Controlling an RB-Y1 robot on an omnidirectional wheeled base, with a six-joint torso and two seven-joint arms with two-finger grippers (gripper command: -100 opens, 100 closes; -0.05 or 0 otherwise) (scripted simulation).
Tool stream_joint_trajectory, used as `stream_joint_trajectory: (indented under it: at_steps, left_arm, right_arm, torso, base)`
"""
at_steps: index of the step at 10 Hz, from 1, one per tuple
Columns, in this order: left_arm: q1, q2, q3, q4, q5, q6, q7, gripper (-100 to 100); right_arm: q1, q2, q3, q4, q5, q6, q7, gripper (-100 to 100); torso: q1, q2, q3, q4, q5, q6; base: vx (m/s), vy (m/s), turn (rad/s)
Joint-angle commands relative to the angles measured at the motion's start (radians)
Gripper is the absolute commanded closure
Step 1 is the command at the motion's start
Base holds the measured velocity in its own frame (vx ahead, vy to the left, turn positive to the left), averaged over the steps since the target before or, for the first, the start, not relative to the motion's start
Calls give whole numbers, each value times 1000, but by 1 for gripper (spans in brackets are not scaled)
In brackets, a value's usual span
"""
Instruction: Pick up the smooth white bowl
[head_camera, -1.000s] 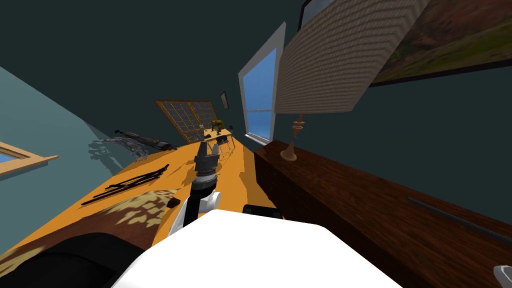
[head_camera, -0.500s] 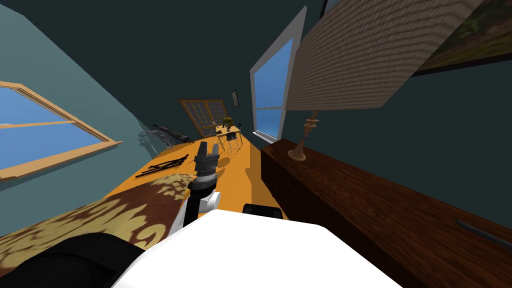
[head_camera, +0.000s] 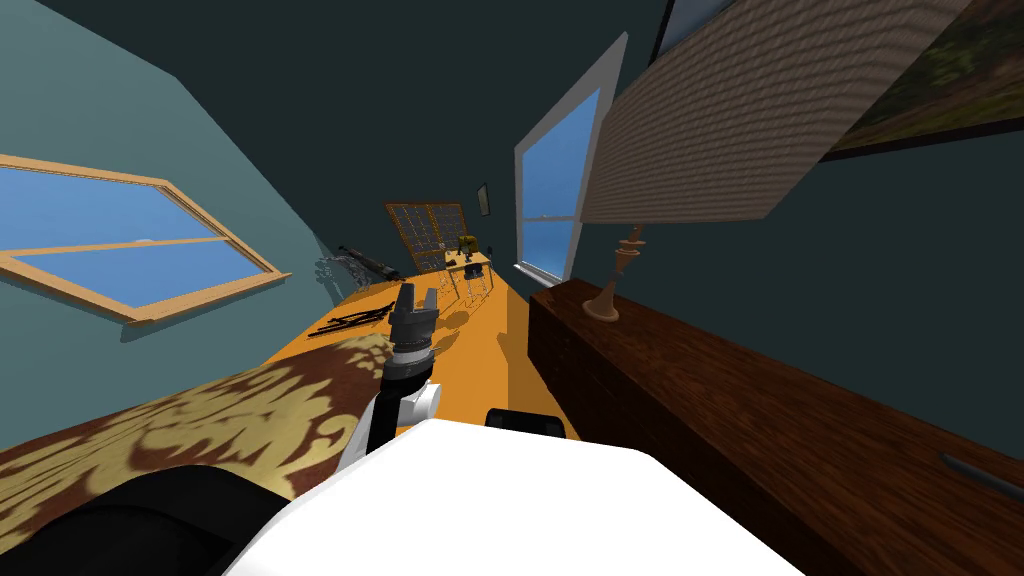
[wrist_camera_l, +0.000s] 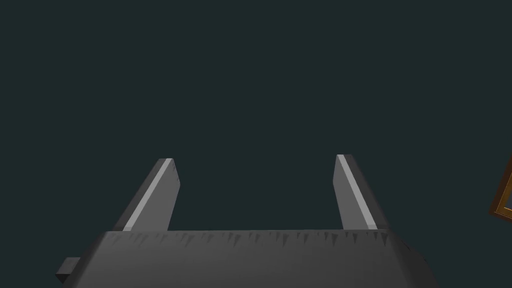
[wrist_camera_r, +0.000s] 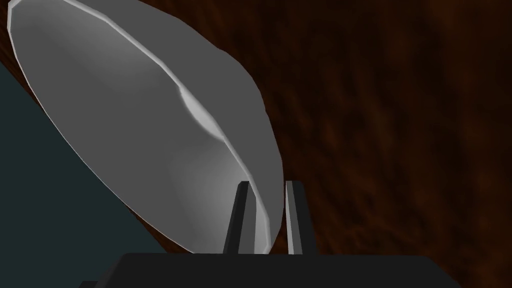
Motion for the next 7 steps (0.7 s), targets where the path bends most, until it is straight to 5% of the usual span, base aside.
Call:
stream_joint_trajectory:
  at_steps: [1,3,4,5,7]
  left_arm:
    - [0,0,0,0,0,0,0,0]
    - [0,0,0,0,0,0,0,0]
    - [0,0,0,0,0,0,0,0]
    - [0,0,0,0,0,0,0,0]
    - [0,0,0,0,0,0,0,0]
  right_arm:
    - [0,0,0,0,0,0,0,100]
    - [0,0,-1,1,0,1,-1,100]
    - [0,0,-1,1,-1,1,-1,0]
    - [17,-2,-22,-23,5,-1,16,100]
    - [39,-7,-65,-48,16,-24,55,100]
  torso:
    - [0,0,0,0,0,0]
    - [0,-1,-1,0,-1,0]
    - [0,-2,-1,-1,-1,-1]
    - [0,-2,-1,-1,-1,-1]
    - [1,-9,-5,-2,0,1]
  base:
    - [0,0,0]
    - [0,0,0]
    - [0,0,0]
    - [100,-15,-334]
    - [165,-3,-366]
